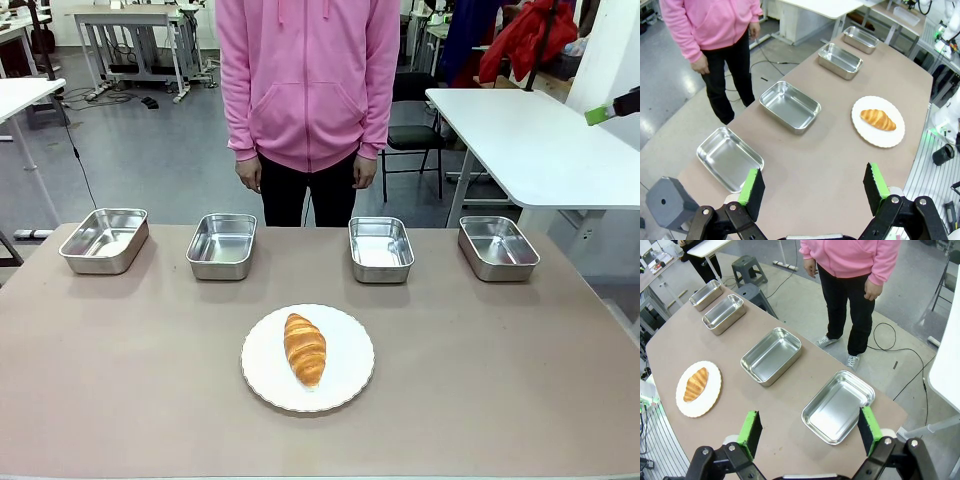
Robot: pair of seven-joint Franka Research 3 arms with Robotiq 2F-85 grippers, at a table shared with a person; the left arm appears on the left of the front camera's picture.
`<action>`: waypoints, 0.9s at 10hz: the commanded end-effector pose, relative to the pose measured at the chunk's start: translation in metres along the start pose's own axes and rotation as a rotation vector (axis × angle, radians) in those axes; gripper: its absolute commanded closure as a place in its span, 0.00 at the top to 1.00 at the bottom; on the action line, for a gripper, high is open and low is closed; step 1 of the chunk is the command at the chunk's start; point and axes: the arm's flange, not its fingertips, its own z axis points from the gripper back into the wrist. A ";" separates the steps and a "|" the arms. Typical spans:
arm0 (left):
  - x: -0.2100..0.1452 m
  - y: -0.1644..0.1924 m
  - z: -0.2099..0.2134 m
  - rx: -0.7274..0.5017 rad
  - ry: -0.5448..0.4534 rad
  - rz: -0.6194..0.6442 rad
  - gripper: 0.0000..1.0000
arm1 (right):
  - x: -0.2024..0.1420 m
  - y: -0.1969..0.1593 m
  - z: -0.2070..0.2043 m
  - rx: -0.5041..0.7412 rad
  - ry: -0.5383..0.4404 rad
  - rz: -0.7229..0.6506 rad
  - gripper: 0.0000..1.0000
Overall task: Place the bread in the container.
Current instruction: Place the Butter Roll into the Airtight Container indicated by the human.
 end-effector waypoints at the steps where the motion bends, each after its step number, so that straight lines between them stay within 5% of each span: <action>1: 0.000 0.000 0.002 -0.009 -0.006 -0.001 1.00 | 0.001 0.001 0.000 0.003 -0.009 0.003 1.00; 9: 0.000 0.000 0.002 -0.009 -0.006 -0.001 1.00 | 0.001 0.001 0.000 0.003 -0.009 0.003 1.00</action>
